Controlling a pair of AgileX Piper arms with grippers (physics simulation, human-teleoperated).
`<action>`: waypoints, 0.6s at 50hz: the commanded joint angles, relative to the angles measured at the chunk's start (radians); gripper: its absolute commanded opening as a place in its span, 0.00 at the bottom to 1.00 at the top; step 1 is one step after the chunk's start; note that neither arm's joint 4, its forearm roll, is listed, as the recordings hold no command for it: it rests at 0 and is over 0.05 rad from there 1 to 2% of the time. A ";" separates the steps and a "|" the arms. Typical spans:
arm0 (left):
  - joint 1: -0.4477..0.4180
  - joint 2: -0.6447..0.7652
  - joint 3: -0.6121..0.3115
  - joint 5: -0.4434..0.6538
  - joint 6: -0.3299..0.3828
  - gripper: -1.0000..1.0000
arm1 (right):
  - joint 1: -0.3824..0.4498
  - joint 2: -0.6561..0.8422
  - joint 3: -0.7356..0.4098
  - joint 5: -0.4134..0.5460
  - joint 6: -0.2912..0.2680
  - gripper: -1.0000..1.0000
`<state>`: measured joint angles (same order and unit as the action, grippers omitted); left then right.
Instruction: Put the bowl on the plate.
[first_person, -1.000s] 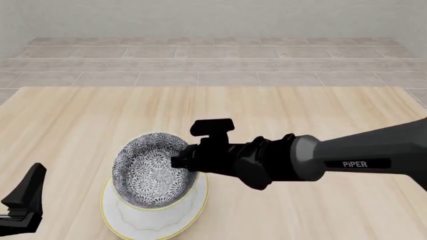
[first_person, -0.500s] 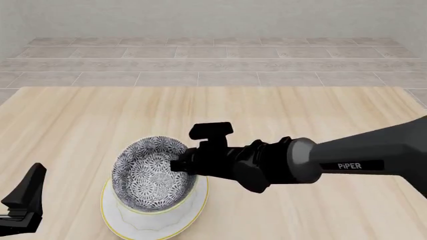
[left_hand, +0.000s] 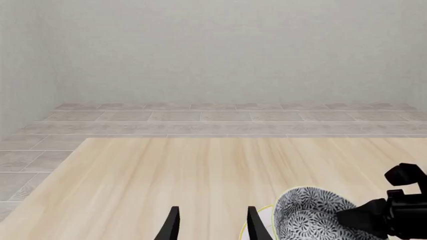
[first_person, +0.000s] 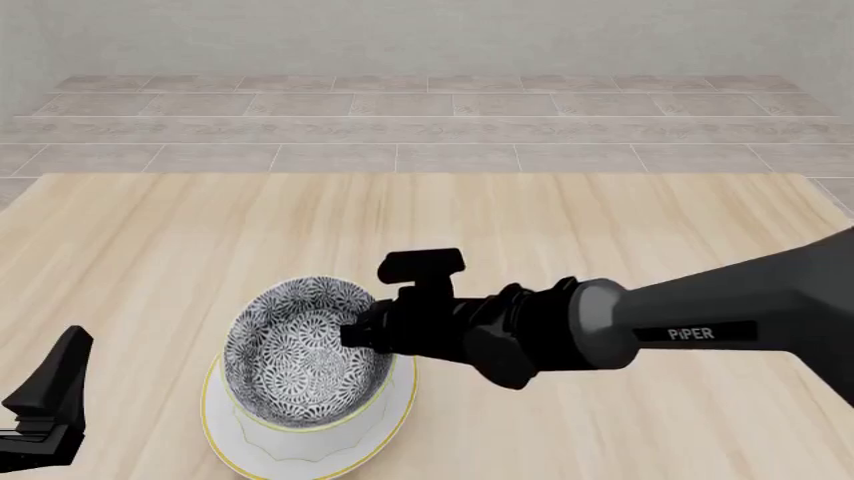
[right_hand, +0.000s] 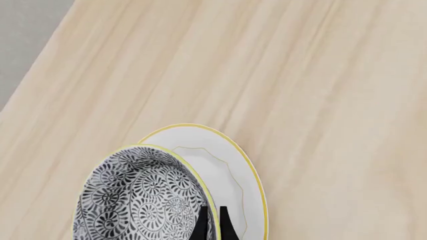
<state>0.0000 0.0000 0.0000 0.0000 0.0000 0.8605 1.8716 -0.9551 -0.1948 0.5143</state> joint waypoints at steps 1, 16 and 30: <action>0.000 0.000 0.000 0.000 0.000 1.00 | 0.000 0.005 -0.003 -0.008 0.009 0.00; 0.000 0.000 0.000 0.000 0.000 1.00 | 0.003 0.018 0.002 -0.021 0.016 0.00; 0.000 0.000 0.000 0.000 0.000 1.00 | 0.002 0.021 0.006 -0.028 0.014 0.00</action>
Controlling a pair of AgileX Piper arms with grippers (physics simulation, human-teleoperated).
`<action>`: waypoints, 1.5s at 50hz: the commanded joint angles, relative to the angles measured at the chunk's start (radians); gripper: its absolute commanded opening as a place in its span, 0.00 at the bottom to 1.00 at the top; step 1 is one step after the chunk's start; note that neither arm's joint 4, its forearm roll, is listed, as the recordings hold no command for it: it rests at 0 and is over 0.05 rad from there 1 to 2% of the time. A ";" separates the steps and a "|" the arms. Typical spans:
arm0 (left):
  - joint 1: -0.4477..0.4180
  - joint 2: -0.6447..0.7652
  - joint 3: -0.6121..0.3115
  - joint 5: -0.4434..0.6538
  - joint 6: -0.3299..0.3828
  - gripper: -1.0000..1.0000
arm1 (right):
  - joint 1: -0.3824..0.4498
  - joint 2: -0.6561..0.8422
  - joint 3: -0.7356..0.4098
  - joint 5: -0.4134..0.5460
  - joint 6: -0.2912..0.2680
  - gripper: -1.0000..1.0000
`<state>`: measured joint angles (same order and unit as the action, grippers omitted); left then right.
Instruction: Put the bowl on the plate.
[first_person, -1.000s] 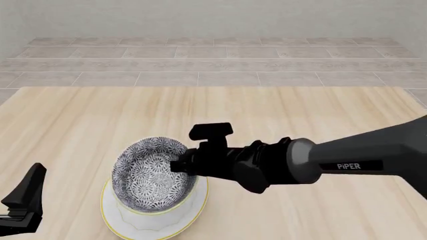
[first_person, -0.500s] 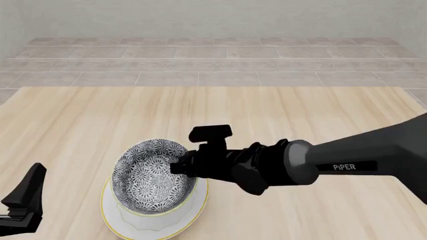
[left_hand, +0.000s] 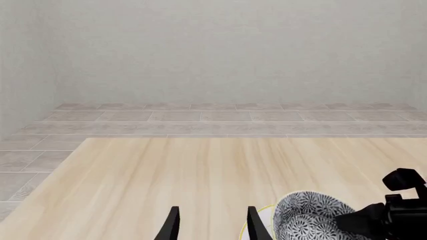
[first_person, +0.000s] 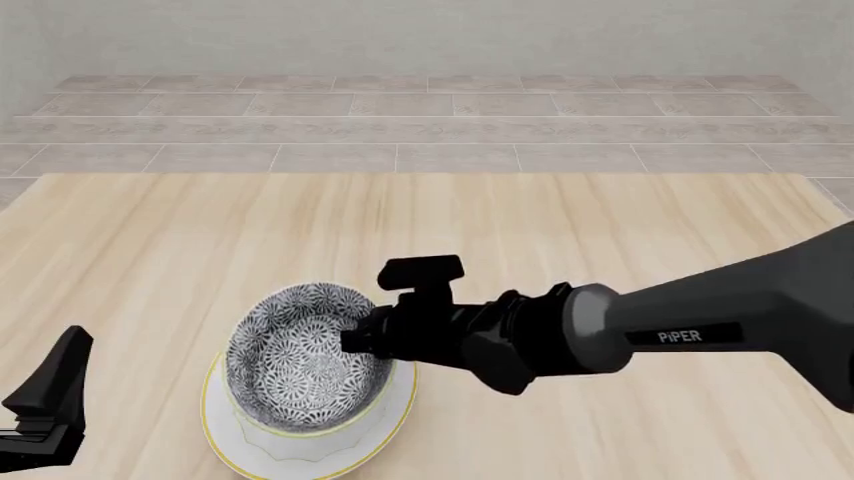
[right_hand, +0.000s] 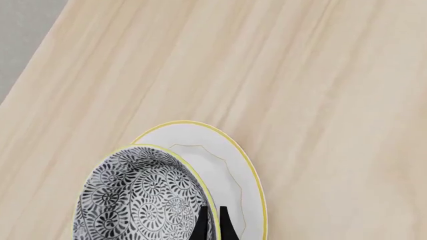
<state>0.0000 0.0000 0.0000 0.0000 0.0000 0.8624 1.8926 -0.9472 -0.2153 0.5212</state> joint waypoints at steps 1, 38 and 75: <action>0.000 0.000 0.000 0.000 0.000 1.00 | 0.003 0.000 -0.001 -0.008 0.007 0.00; 0.000 0.000 0.000 0.000 0.000 1.00 | 0.004 0.024 -0.004 -0.020 0.006 0.00; 0.000 0.000 0.000 0.000 0.000 1.00 | -0.001 0.020 -0.016 0.002 -0.026 1.00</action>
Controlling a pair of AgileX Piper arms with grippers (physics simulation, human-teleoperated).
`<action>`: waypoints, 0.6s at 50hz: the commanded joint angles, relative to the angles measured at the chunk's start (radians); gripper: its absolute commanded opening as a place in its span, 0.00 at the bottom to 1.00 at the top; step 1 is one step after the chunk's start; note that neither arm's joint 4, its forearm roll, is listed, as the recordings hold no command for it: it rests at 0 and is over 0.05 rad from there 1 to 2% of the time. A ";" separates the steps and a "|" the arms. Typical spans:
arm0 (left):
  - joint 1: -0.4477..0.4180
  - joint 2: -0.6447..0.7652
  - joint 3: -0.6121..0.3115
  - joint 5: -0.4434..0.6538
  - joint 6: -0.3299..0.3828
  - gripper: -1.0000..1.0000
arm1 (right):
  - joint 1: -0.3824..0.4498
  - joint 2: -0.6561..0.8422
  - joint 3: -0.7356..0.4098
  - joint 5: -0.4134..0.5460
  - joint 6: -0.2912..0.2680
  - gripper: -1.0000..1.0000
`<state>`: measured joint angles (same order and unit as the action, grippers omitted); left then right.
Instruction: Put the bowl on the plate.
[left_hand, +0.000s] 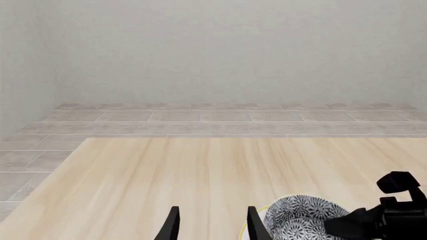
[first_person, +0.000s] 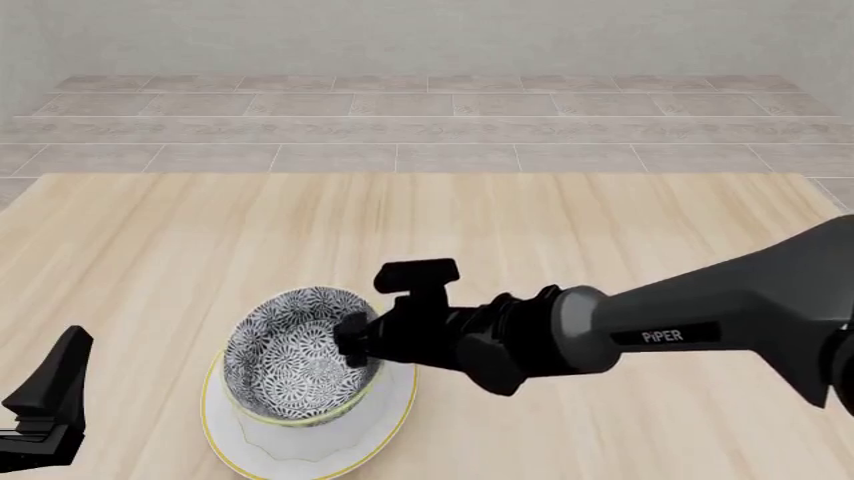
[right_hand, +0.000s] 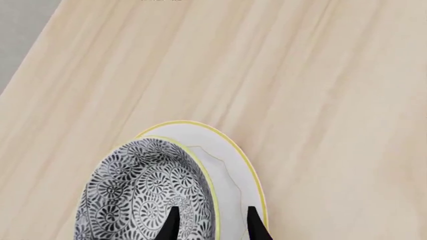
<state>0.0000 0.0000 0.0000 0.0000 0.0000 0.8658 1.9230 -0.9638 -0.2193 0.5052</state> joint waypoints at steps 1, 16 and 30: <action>0.000 0.000 0.000 0.000 0.000 1.00 | -0.005 -0.013 0.001 0.007 -0.011 1.00; 0.000 0.000 0.000 0.000 0.000 1.00 | -0.031 -0.095 0.000 0.045 -0.052 1.00; 0.000 0.000 0.000 0.000 0.000 1.00 | -0.062 -0.254 0.021 0.109 -0.117 1.00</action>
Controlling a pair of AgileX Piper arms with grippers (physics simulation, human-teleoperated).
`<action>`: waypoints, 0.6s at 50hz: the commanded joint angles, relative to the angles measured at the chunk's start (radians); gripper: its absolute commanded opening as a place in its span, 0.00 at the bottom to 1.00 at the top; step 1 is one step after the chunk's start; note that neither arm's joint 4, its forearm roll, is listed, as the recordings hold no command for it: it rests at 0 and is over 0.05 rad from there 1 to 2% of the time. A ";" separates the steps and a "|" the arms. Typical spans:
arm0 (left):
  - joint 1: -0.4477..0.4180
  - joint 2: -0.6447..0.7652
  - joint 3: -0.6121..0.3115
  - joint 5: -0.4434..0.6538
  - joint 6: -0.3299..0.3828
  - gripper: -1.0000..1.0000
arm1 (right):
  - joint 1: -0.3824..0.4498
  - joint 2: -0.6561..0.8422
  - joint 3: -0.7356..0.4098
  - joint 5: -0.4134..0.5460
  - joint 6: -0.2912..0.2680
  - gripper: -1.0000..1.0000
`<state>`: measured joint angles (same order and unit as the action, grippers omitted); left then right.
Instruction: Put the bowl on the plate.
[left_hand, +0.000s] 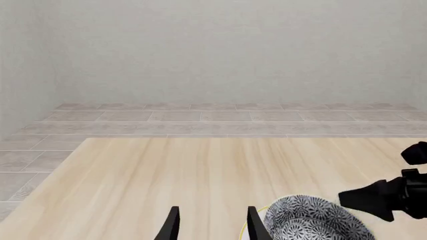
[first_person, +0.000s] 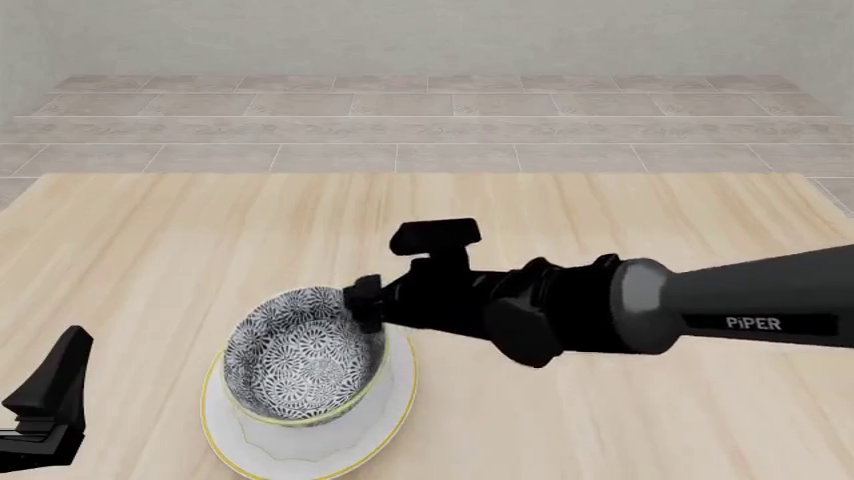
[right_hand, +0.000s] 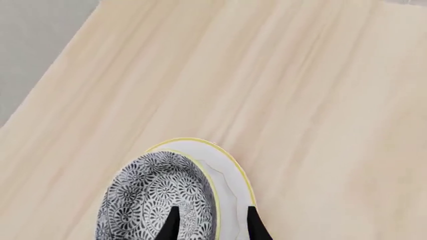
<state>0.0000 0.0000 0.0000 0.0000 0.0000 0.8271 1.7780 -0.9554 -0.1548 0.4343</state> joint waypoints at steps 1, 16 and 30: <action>0.000 0.000 0.000 0.000 0.000 1.00 | -0.025 -0.124 0.014 0.050 -0.054 1.00; 0.000 0.000 0.000 0.000 0.000 1.00 | -0.087 -0.384 0.059 0.156 -0.135 1.00; 0.000 0.000 0.000 0.000 0.000 1.00 | -0.167 -0.682 0.153 0.246 -0.191 1.00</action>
<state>0.0000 0.0000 0.0000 0.0000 0.0000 0.7149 1.2840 -0.8633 0.0380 0.2768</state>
